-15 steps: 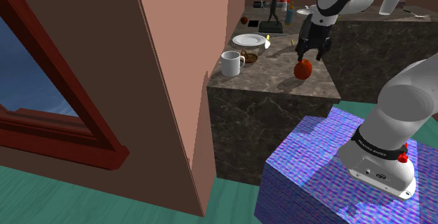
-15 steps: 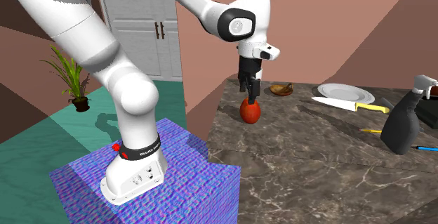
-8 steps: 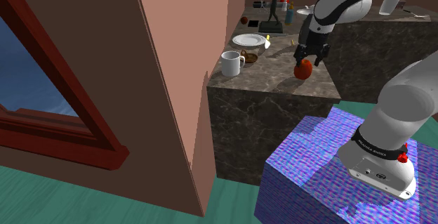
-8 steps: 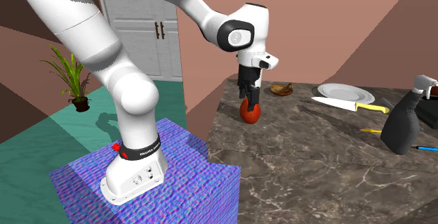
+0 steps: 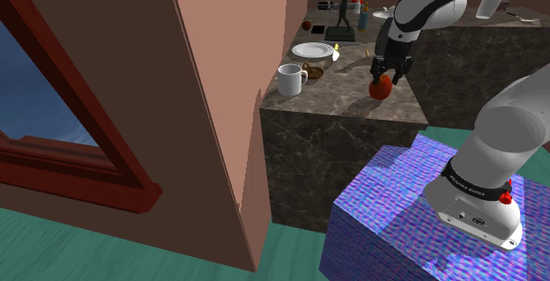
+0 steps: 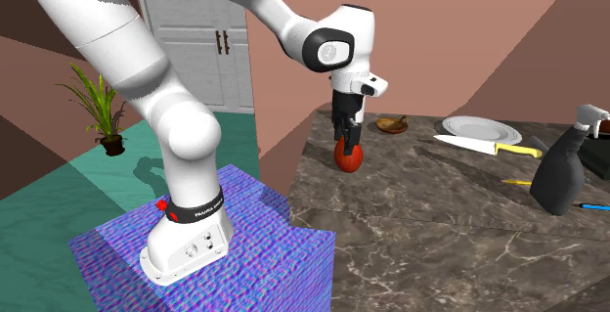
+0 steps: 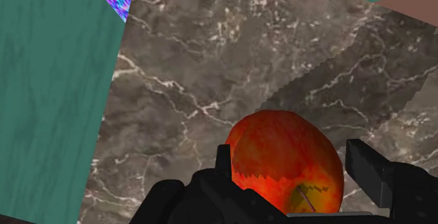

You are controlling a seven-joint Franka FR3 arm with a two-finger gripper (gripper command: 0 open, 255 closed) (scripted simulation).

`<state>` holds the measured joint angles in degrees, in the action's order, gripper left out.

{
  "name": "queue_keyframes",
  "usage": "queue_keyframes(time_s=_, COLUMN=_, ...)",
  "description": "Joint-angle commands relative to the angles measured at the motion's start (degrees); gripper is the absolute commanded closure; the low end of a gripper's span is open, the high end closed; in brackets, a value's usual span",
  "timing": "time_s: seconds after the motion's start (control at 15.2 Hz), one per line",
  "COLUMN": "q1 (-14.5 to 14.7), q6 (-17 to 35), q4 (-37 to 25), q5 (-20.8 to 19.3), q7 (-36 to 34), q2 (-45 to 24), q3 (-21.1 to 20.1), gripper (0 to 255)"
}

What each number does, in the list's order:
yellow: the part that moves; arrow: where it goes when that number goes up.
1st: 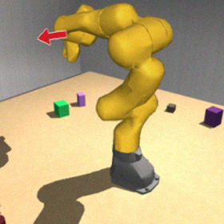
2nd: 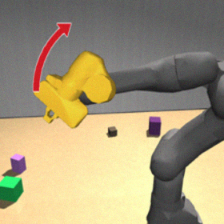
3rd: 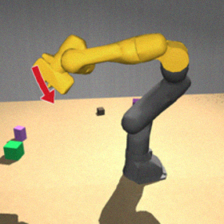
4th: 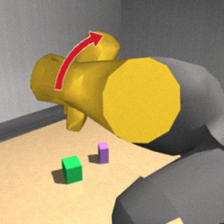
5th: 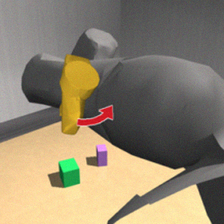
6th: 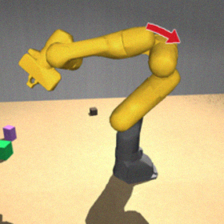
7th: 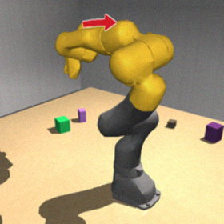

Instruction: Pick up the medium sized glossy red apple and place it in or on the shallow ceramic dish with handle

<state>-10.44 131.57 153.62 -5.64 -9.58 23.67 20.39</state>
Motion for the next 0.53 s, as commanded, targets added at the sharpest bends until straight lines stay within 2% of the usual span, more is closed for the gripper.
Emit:
queue_keyframes(time_s=0.0, q1=0.0, q6=0.0, q4=0.1, q5=0.0, q7=0.0, q2=-0.1, q3=0.0, gripper=255)
queue_keyframes(time_s=0.46, q1=-0.1, q6=-1.0, q4=-0.3, q5=-0.1, q7=-0.1, q2=0.5, q3=-0.2, gripper=255)
